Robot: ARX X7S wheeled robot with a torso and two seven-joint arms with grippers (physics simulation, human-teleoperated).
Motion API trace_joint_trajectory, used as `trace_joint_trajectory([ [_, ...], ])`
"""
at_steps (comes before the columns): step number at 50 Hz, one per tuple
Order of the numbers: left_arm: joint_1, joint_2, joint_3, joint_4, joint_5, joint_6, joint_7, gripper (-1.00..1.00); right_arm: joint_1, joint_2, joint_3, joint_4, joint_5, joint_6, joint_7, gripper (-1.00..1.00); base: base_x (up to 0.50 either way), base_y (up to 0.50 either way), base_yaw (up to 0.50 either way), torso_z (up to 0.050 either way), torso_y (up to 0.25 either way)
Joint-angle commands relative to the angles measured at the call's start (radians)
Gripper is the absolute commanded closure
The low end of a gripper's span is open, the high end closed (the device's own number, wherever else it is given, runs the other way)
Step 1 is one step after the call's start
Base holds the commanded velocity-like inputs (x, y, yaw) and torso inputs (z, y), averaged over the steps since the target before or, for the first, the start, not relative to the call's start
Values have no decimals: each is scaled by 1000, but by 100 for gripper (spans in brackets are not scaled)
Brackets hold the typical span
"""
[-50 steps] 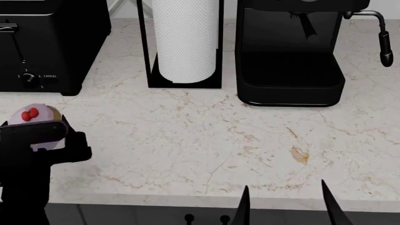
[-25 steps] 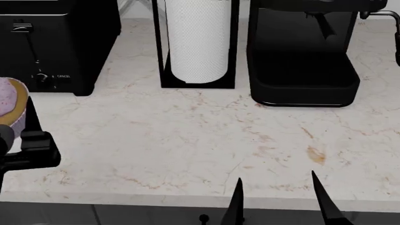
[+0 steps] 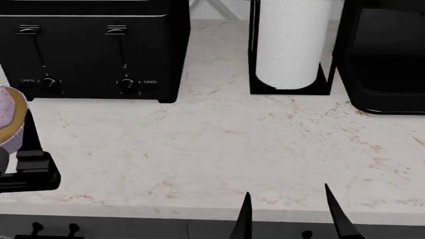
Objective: Pick up the bowl with cake and place it on the tray. Pick up the cupcake and place it on the tray.
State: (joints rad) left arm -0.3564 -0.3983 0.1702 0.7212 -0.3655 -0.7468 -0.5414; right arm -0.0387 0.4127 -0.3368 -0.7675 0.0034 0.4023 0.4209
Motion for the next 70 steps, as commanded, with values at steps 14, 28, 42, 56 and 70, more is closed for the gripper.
trace_joint_trajectory([
  [14,-19,-1,13,-8,-20,14,-24,100,26,5,-6,-1,4,12,-6,-100,0,500,0,0,0],
  [28,-18,-4,23,-6,-14,16,-31,100,21,13,-1,9,10,-4,-5,-100,0,500,0,0,0],
  [42,-2,-8,24,-5,-19,23,-32,100,5,16,-2,6,6,-6,5,-100,0,500,0,0,0],
  [56,1,-16,20,-1,-23,23,-34,100,2,17,-11,0,2,-1,10,-100,0,500,0,0,0],
  [70,-3,-19,21,2,-29,19,-37,100,5,19,-14,-1,3,3,11,-100,0,500,0,0,0],
])
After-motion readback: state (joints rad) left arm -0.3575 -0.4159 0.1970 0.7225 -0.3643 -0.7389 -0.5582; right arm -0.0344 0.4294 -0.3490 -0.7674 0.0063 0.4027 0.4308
